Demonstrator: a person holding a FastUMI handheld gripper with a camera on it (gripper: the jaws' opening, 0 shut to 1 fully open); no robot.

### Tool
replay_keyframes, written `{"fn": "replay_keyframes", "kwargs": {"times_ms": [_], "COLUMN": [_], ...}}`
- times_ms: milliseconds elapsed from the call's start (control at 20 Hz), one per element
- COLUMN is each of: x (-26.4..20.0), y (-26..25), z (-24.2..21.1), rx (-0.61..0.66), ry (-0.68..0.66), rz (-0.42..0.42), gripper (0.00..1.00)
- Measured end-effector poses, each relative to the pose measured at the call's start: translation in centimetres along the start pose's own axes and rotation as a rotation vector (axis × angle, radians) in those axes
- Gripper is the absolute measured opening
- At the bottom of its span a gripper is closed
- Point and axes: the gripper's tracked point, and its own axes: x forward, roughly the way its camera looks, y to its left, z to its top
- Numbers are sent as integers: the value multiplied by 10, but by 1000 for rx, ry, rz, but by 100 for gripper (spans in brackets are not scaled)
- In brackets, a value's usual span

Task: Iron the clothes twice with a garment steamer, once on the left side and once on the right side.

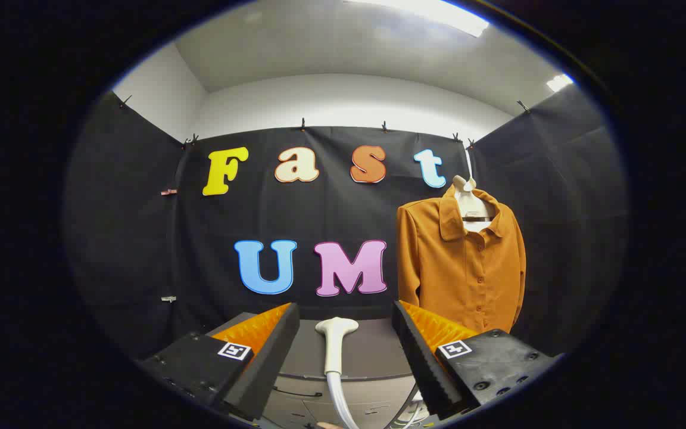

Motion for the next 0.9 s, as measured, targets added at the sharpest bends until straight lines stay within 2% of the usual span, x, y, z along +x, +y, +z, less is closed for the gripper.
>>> {"fn": "replay_keyframes", "kwargs": {"times_ms": [900], "x": [-1], "y": [5], "z": [10], "rx": [-13], "ry": [-38], "rz": [5], "gripper": [98]}}
